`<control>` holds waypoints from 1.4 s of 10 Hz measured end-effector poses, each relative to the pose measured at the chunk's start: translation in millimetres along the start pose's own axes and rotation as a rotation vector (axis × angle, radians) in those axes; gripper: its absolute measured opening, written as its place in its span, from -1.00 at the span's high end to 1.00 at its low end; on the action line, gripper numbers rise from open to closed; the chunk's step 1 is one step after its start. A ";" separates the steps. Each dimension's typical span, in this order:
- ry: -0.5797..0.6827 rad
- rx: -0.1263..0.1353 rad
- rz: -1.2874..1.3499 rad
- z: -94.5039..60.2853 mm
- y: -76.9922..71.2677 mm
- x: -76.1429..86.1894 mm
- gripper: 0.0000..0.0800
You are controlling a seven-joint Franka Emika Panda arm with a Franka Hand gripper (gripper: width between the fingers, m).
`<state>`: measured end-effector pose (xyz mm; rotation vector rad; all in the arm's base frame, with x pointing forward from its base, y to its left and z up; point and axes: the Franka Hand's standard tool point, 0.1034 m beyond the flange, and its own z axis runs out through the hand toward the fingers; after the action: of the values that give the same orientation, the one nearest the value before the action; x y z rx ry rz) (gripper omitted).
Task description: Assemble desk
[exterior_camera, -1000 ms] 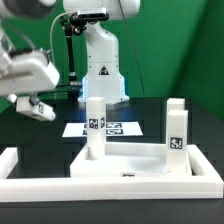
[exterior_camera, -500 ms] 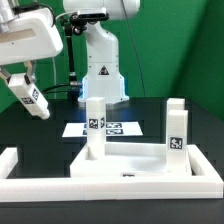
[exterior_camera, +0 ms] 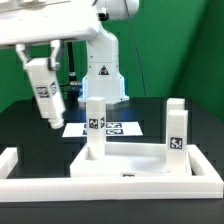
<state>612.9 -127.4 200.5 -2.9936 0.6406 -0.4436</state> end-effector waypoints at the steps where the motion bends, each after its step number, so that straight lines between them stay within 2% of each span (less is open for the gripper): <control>1: 0.106 0.000 0.010 -2.2 -16.3 6.6 0.27; 3: 0.242 -0.024 -0.011 0.4 -9.7 3.4 0.27; 4: 0.239 -0.032 -0.023 5.0 -10.6 -0.6 0.27; 5: 0.234 -0.053 -0.050 18.2 -11.8 -8.8 0.27; 8: 0.218 -0.052 -0.079 35.5 -41.6 -17.8 0.27; 12: 0.209 -0.062 -0.066 39.0 -26.9 -19.0 0.27; 14: 0.201 -0.065 -0.071 46.0 -31.1 -22.0 0.27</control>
Offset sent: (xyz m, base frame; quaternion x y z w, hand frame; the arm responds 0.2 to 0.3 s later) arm 0.0000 0.0000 0.0000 0.0000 0.0000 0.0000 1.0000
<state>619.1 -90.6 153.9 -3.0666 0.5729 -0.7505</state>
